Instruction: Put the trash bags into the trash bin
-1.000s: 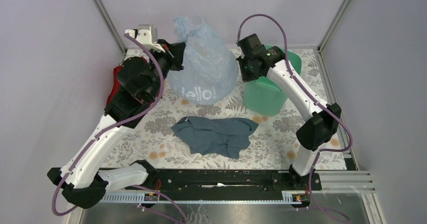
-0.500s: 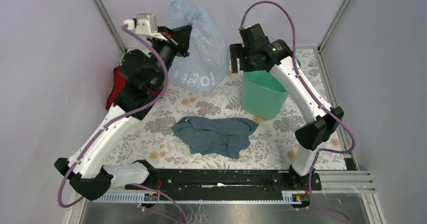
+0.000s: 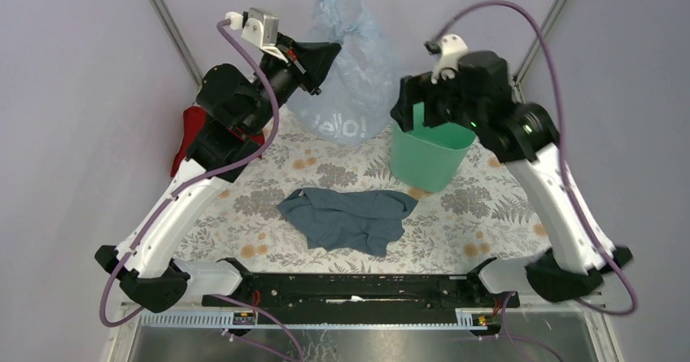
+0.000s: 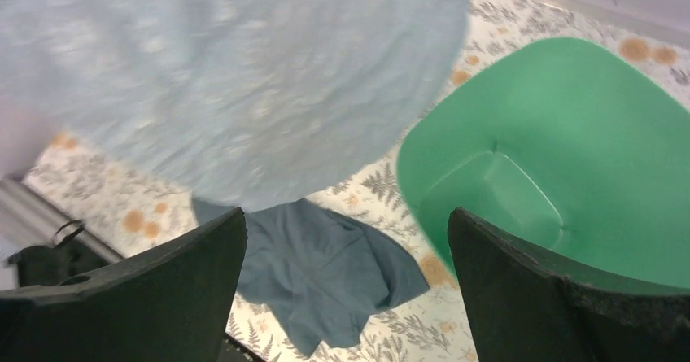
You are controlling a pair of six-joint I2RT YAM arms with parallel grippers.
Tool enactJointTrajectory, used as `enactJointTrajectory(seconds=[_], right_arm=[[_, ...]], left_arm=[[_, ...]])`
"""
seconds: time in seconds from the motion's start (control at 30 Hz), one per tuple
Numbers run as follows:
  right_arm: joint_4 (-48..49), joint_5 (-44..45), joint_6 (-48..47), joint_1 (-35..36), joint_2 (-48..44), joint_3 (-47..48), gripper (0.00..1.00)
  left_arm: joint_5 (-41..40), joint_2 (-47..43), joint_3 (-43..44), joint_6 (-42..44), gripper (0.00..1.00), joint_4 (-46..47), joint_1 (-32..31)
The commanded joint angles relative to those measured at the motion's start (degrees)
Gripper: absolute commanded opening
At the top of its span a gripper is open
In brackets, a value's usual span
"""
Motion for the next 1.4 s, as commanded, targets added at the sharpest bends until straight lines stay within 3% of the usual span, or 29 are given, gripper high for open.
enactJointTrajectory(seconds=[0.0,0.23,0.5,0.63,0.83,1.0,1.17,1.27,1.37], right_arm=[[12.6,-12.7,-3.0,0.0,-15.0,-9.0,1.0],[22.3,-26.9,3.0,0.0,-22.6,-13.1,1.0],[25.4,-27.2,1.2,-0.1,-18.8,-6.8,1.0],[26.3,-36.8,-2.8,0.0,-13.5,-1.2,1.0],[25.5,-32.9,-7.1,0.0,-16.9,-2.2,1.0],[25.0,-28.4,-10.8,0.0,-16.9,-3.4,1.0],[26.1,-35.4,-10.4,0.0,-12.7,-3.0,1.0],[30.2,-42.9,-7.9,0.0,-12.0,-6.6,1.0],[36.7,-44.4,-2.8,-0.1,-12.9,-12.5,1.0]], left_arm=[[17.5,-1.9,4.0,-2.6,0.0,1.0,0.0],[34.0,-1.6,4.5,-9.0,0.0,1.8,0.0],[42.0,1.0,5.6,-13.6,0.0,1.0,0.0],[45.6,2.7,6.1,-15.0,0.0,1.0,0.0],[43.5,2.1,6.6,-9.5,0.0,-7.9,0.0],[44.2,2.1,6.2,-8.7,0.0,-9.6,0.1],[44.9,2.1,5.5,-9.7,0.0,-7.4,0.1],[45.7,2.8,5.8,-11.5,0.0,-5.5,0.1],[46.3,3.2,5.4,-13.9,0.0,-2.7,0.0]])
